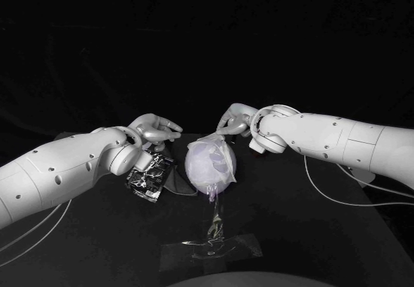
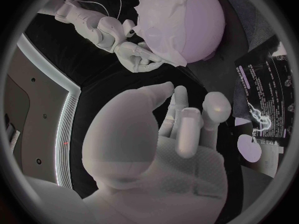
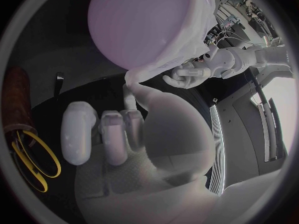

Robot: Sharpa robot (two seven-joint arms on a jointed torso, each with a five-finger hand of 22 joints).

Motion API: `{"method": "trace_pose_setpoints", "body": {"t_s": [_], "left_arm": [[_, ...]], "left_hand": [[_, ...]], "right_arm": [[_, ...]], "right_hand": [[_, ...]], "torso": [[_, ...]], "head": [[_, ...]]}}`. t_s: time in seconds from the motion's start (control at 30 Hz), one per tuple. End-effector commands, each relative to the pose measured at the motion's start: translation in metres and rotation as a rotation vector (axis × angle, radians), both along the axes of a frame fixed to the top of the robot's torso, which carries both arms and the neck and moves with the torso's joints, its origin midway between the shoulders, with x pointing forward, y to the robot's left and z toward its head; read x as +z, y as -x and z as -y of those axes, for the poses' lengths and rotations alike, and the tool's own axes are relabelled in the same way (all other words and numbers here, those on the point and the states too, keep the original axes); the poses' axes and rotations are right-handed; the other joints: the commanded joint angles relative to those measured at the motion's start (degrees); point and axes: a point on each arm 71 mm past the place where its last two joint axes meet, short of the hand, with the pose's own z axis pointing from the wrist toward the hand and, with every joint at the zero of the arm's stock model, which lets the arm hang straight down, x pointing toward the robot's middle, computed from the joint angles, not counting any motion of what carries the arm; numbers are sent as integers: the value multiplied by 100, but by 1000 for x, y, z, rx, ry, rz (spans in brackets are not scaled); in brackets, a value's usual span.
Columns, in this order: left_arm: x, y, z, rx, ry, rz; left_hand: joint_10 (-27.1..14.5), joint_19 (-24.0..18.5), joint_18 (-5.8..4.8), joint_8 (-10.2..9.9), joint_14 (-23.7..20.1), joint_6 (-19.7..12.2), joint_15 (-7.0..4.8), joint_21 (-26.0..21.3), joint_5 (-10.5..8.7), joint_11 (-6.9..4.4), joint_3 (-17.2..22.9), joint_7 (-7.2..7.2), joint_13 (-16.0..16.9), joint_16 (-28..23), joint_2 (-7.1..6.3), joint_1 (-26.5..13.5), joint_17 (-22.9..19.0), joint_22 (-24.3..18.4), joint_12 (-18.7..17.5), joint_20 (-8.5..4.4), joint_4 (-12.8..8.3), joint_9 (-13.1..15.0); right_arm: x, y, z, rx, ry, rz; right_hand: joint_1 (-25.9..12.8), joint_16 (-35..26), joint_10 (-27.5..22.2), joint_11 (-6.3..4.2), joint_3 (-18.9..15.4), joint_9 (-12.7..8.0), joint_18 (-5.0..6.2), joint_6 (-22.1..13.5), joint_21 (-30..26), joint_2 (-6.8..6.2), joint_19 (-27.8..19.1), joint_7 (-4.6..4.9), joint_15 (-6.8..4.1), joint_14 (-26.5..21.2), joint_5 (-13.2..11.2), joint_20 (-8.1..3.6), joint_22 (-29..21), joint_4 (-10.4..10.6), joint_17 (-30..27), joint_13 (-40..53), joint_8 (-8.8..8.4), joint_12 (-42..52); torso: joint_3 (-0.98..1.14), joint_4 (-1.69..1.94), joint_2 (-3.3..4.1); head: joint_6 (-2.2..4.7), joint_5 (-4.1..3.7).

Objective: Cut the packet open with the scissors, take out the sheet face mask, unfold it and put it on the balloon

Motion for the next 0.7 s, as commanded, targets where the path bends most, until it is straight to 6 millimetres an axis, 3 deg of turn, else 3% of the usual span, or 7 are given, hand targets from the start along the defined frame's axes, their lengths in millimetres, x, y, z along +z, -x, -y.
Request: {"method": "trace_pose_setpoints", "body": {"t_s": [0.03,0.37,0.43,0.47,0.53,0.6,0.7], "left_arm": [[2,1,3,-18,14,-1],[2,1,3,-22,14,-3],[2,1,3,-22,14,-3],[2,1,3,-23,14,-3],[2,2,3,-24,14,-4],[2,2,3,-25,15,-5],[1,2,2,-26,14,-6]], "left_hand": [[40,16,-12,-28,75,13,47,22,12,-2,27,23,-5,30,51,-18,258,3,-5,15,10,-6],[40,16,-12,-28,75,13,47,22,12,-2,27,23,-5,30,51,-18,258,3,-5,15,10,-6],[40,16,-12,-28,75,13,47,22,12,-2,27,23,-5,30,51,-18,258,3,-5,15,10,-6],[40,16,-12,-28,75,13,47,22,12,-2,27,23,-5,30,51,-18,258,3,-5,15,10,-6],[38,16,-12,-36,73,15,49,24,12,0,27,25,-11,30,50,-27,252,4,-4,16,12,-15],[38,16,-12,-36,73,15,49,24,12,0,27,25,-11,30,50,-27,252,4,-4,16,12,-15],[37,14,-12,-37,73,15,50,23,12,0,26,25,-12,30,50,-29,254,2,-4,16,13,-16]], "right_arm": [[-4,0,2,-22,81,-13],[-7,-1,3,-74,102,-5],[-7,-2,4,-83,102,-9],[-7,-2,4,-88,101,-11],[-8,-2,5,-97,100,-20],[-9,-2,6,-106,98,-29],[-9,-2,7,-116,94,-41]], "right_hand": [[-37,24,382,-34,37,203,-50,1,-12,31,145,-34,-32,618,36,-27,1175,4,1509,1247,91,-34],[-61,24,352,-25,65,214,-39,-35,-73,13,125,-20,-25,618,40,-24,1159,-8,1509,1212,102,-91],[-174,24,281,24,30,192,-21,-209,-185,-64,84,41,11,618,33,-5,1130,39,1509,1135,34,-215],[-353,24,196,96,-68,148,-6,-398,-293,-161,44,130,70,618,32,28,1102,153,1509,1047,-73,-358],[-474,24,79,171,-142,97,7,-557,-391,-231,6,219,132,618,35,69,1077,243,1509,930,-181,-551],[-697,24,-294,310,-298,-8,50,-923,-701,-397,-114,384,242,618,47,136,998,401,1509,569,-418,-1144],[-859,24,-538,436,-473,-111,84,-1215,-971,-475,-232,503,374,618,50,246,928,605,1509,368,-641,-1465]], "torso": [[4,3,1],[1,0,-1],[0,2,0],[0,2,-1],[-1,0,-3],[-1,0,-3],[1,0,-3]], "head": [[-3,-8],[7,-7],[8,-6],[7,-5],[7,-2],[7,-2],[7,-4]]}}
